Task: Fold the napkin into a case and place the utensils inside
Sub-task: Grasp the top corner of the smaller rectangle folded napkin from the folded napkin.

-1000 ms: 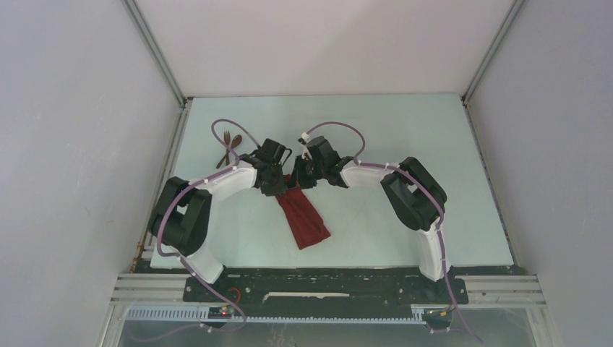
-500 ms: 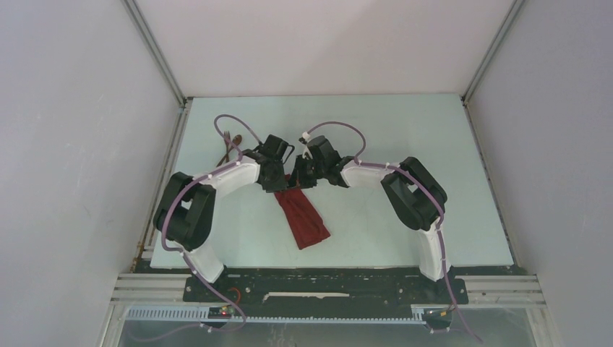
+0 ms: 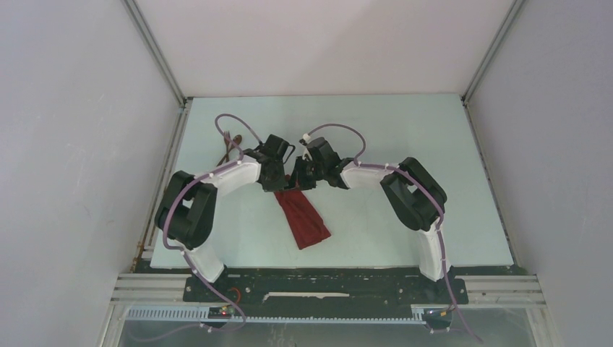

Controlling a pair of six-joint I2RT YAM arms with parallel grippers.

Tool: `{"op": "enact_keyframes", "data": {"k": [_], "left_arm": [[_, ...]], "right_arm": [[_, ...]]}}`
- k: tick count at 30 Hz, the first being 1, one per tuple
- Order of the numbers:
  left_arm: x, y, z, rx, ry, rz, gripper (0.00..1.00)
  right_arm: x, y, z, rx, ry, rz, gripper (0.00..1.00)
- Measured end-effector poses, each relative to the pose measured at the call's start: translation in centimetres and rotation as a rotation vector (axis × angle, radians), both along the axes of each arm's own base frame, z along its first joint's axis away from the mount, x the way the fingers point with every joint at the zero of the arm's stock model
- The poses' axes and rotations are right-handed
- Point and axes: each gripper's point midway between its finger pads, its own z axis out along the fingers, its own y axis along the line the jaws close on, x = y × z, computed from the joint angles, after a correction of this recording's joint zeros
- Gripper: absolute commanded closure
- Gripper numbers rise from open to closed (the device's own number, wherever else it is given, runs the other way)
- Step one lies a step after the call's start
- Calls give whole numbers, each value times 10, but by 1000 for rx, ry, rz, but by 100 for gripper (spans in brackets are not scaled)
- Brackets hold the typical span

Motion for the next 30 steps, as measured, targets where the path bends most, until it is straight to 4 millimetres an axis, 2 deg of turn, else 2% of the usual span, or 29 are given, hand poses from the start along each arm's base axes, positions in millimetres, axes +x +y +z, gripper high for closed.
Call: {"op": "enact_keyframes", "data": {"k": [8, 17, 24, 30], "left_arm": [[1, 2, 0, -29, -2, 9, 100], [-4, 14, 1, -97, -4, 41, 100], [-5, 11, 15, -145, -38, 31, 100], [-6, 9, 17, -159, -37, 25, 100]], "right_arm": [[-9, 4, -3, 75, 83, -52, 100], [-14, 8, -7, 86, 97, -60, 100], [-13, 7, -23, 54, 82, -67, 100], [-14, 8, -33, 5, 38, -79, 100]]}}
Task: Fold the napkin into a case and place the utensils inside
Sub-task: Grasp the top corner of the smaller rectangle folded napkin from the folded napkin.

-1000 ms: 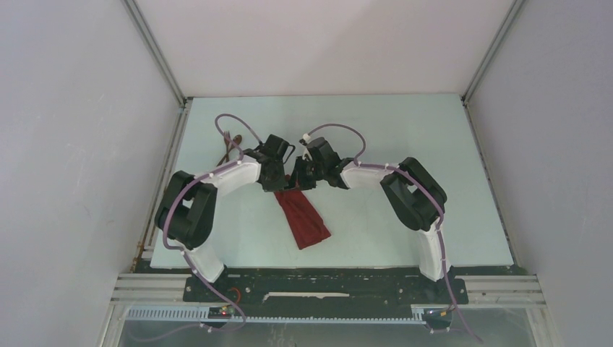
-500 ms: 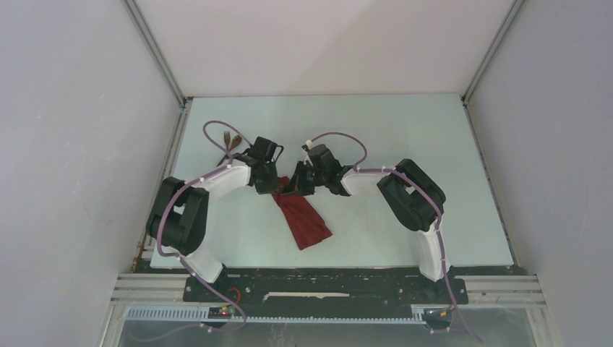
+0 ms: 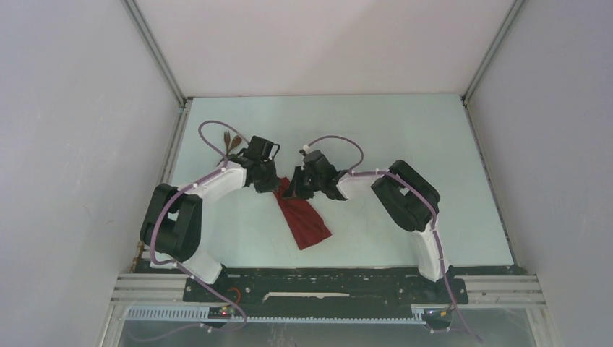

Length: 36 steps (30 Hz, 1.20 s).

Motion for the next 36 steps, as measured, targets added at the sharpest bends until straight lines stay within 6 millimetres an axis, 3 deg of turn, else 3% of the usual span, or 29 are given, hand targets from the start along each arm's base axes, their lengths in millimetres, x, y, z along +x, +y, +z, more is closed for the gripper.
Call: {"op": "enact_keyframes", "data": {"k": [7, 17, 21, 27, 36], "left_arm": [[-2, -1, 1, -12, 0, -1, 100], [-5, 7, -4, -37, 11, 41, 100], [-5, 13, -3, -41, 9, 60, 100], [-8, 18, -8, -54, 28, 77, 100], [-7, 16, -7, -67, 23, 75, 100]], "right_arm": [[0, 17, 1, -35, -91, 79, 98], [-3, 21, 3, 101, -69, 202, 68], [-9, 20, 6, 161, -74, 229, 62], [-14, 15, 10, 227, -82, 249, 61], [-4, 12, 27, 310, -65, 227, 60]]}}
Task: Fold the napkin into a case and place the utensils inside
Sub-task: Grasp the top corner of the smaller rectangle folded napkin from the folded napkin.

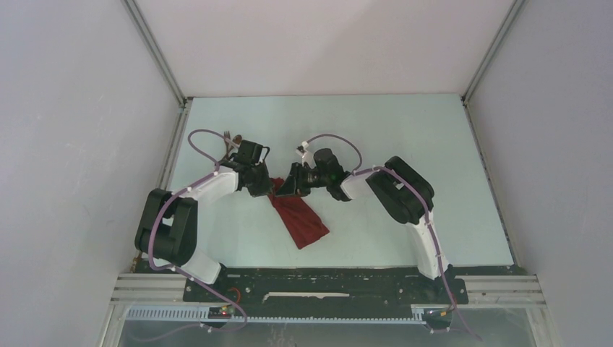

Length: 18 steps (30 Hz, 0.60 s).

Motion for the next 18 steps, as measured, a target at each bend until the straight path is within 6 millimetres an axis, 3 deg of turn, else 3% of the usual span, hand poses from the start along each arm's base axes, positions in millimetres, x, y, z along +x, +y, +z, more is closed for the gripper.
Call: {"op": "enact_keyframes", "data": {"k": [10, 15, 18], "left_arm": [[-1, 0, 0, -9, 0, -2, 100], [-1, 4, -2, 0, 1, 11, 100], [0, 1, 1, -17, -7, 4, 100]], "right_arm": [[11, 10, -10, -14, 45, -8, 75], [13, 17, -15, -60, 56, -20, 94], [15, 21, -25, -144, 73, -68, 95]]}}
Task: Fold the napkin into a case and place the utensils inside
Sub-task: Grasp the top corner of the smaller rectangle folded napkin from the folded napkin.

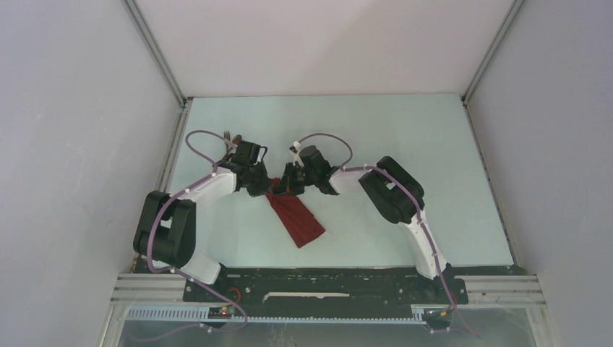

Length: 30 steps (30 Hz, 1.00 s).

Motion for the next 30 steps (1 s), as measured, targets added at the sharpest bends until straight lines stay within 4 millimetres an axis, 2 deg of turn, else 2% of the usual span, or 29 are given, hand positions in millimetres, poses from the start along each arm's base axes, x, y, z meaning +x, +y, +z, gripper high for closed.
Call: {"op": "enact_keyframes", "data": {"k": [6, 8, 10, 14, 16, 23, 30], "left_arm": [[1, -8, 14, -52, -29, -4, 100], [0, -8, 14, -61, -17, 4, 100], [-1, -8, 13, -72, -8, 11, 100], [-2, -4, 11, -77, 1, 28, 86], [-5, 3, 10, -42, 7, 45, 80], [-10, 30, 5, 105, 31, 93, 73], [-1, 31, -4, 203, 71, 72, 74]], "right_arm": [[-4, 20, -3, -116, -25, -63, 91], [-3, 21, -2, -132, -31, -63, 87], [-2, 21, -3, -139, -41, -53, 87], [-1, 15, -4, -112, -54, -43, 88], [-1, 14, -3, -93, -55, -33, 89], [-4, 14, -2, -77, -49, -14, 91], [-4, 14, -2, -75, -48, -11, 91]]}}
